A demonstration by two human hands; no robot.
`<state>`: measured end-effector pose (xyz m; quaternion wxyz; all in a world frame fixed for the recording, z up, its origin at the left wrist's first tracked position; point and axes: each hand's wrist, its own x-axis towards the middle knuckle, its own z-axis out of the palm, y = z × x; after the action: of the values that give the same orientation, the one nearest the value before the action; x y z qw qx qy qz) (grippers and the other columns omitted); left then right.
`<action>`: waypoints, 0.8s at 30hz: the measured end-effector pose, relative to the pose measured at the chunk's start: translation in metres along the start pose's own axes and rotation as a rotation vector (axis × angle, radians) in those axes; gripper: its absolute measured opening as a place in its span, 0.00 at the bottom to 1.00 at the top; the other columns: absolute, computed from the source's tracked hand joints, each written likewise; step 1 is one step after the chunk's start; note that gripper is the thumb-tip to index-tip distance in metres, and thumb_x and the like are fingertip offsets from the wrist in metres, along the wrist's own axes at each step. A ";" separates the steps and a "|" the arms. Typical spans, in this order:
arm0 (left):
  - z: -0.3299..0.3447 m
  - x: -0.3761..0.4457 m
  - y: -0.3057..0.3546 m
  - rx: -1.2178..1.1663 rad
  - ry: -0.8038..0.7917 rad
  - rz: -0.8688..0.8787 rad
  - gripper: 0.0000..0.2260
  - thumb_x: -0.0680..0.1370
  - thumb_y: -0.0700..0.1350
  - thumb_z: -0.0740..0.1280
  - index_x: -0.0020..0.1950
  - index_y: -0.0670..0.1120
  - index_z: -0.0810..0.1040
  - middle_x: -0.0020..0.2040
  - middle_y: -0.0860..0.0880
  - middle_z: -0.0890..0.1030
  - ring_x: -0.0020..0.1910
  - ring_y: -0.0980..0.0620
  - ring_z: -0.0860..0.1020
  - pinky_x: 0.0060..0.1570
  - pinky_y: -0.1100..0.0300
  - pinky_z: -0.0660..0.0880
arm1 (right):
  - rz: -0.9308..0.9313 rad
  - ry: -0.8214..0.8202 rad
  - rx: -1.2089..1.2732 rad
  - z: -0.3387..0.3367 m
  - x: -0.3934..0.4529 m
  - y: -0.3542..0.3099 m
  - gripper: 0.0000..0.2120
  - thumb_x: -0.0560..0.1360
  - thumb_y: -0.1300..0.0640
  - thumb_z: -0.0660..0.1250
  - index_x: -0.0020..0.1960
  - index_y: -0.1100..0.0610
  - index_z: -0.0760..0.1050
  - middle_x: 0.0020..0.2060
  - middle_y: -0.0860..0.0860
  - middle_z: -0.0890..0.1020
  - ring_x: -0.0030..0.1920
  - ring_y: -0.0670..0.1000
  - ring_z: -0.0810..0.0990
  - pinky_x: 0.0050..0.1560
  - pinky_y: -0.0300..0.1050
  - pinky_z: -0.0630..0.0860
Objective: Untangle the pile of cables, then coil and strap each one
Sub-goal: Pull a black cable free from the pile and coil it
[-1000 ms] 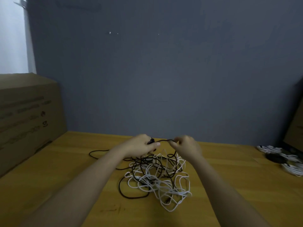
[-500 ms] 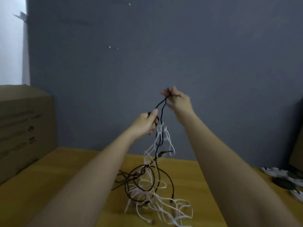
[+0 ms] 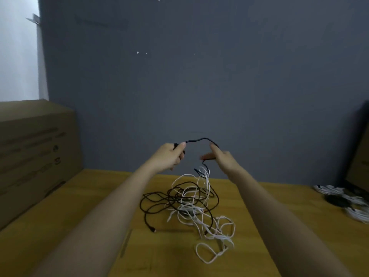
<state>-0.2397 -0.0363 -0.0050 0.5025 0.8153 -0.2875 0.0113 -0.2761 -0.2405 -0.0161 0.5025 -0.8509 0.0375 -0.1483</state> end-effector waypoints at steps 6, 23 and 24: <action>0.011 -0.039 -0.003 0.021 0.023 0.024 0.21 0.82 0.57 0.54 0.39 0.45 0.74 0.24 0.55 0.70 0.22 0.56 0.68 0.30 0.62 0.69 | 0.000 -0.258 0.020 0.007 -0.063 0.010 0.42 0.77 0.32 0.40 0.25 0.61 0.72 0.28 0.57 0.81 0.40 0.52 0.84 0.52 0.46 0.73; 0.049 -0.139 -0.020 -0.407 -0.249 0.135 0.23 0.80 0.59 0.56 0.36 0.43 0.74 0.21 0.53 0.65 0.19 0.54 0.63 0.29 0.60 0.71 | -0.243 0.626 -0.447 -0.008 -0.113 0.041 0.15 0.82 0.49 0.57 0.54 0.55 0.79 0.41 0.53 0.79 0.42 0.54 0.76 0.36 0.43 0.64; 0.050 -0.146 -0.018 -0.524 -0.243 0.150 0.23 0.78 0.60 0.57 0.35 0.44 0.75 0.20 0.53 0.64 0.18 0.55 0.62 0.28 0.61 0.71 | -0.238 0.573 -0.609 0.002 -0.114 0.046 0.15 0.82 0.50 0.57 0.55 0.55 0.79 0.43 0.55 0.80 0.44 0.57 0.77 0.35 0.44 0.64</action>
<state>-0.3661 -0.0047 -0.0890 0.6555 0.6297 -0.3980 -0.1240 -0.3806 -0.2374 -0.0811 0.1772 -0.8832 0.1192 -0.4177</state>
